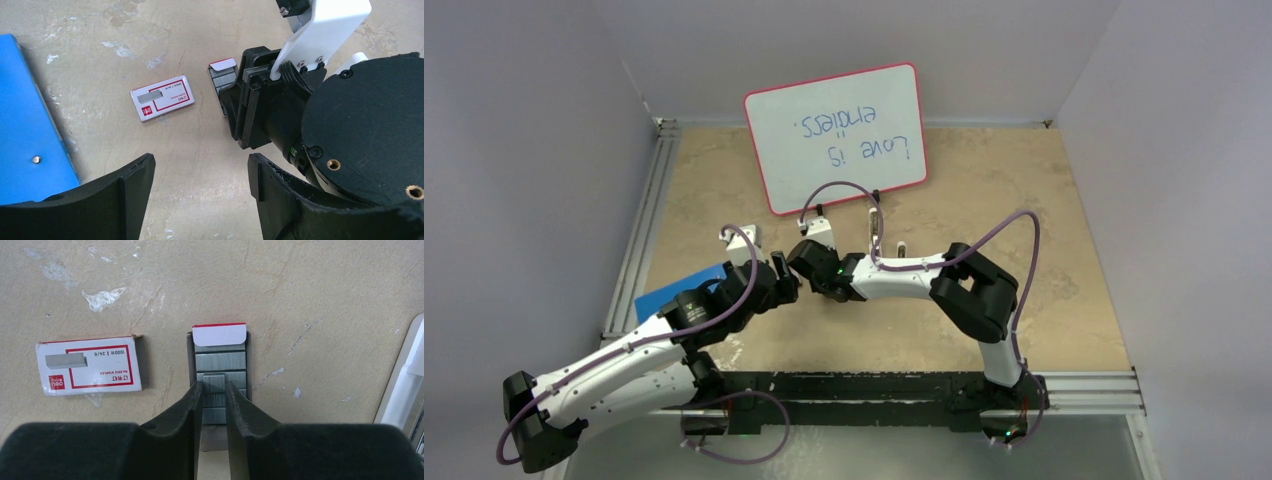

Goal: Load the staples into the stapler

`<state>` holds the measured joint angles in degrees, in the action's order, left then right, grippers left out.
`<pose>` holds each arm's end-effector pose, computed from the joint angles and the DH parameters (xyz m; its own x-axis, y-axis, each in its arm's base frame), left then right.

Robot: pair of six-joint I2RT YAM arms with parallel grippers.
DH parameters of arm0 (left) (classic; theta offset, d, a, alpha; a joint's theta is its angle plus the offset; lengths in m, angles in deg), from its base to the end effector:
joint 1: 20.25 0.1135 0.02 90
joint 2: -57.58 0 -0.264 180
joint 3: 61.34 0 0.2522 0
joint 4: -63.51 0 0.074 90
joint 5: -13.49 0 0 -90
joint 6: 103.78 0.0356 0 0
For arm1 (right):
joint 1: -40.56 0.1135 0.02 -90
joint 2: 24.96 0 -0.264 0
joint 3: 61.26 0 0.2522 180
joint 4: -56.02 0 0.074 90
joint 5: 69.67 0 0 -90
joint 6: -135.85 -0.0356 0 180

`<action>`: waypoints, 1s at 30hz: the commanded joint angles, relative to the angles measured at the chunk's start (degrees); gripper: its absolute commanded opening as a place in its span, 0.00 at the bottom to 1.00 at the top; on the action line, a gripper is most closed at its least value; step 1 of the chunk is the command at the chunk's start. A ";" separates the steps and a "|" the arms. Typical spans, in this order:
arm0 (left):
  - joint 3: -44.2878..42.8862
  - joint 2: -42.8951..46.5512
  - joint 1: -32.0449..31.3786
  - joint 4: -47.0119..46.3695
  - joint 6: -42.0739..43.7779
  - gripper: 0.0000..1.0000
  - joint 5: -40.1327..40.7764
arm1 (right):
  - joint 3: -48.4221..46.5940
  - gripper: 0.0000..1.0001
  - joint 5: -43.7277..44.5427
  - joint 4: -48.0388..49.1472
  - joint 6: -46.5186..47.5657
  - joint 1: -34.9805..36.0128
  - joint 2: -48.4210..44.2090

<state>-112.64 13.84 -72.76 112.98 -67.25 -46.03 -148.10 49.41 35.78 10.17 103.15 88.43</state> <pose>0.1100 -0.1137 0.2593 -0.6068 -0.3467 -0.7152 -0.0564 0.9164 -0.3963 0.2098 0.3670 0.1665 -0.6357 -0.1186 -0.7628 -0.3101 0.9441 0.1116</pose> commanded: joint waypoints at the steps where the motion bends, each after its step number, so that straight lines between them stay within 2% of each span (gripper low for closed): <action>1: -0.08 0.42 0.30 -0.46 -0.58 0.68 1.23 | -1.66 0.23 1.95 0.80 -0.97 0.16 0.04; 7: -0.17 0.56 0.30 -0.46 -0.58 0.69 1.09 | -0.82 0.18 3.66 1.88 -1.13 0.17 -2.06; 15: -0.17 0.53 0.30 -0.46 -0.67 0.68 0.85 | 2.67 0.18 4.23 -0.32 -4.55 0.12 -9.53; 24: 0.00 0.53 0.30 -0.79 -0.74 0.68 -0.17 | 15.35 0.19 3.65 -5.11 -17.28 0.16 -18.77; 30: 0.18 0.27 0.30 -1.37 -1.00 0.68 -1.31 | 22.02 0.18 0.97 -5.44 -25.19 0.17 -21.65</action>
<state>-112.64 13.84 -72.76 112.96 -67.28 -46.56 -128.67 50.70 32.08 -6.97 103.15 69.19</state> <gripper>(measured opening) 0.685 0.184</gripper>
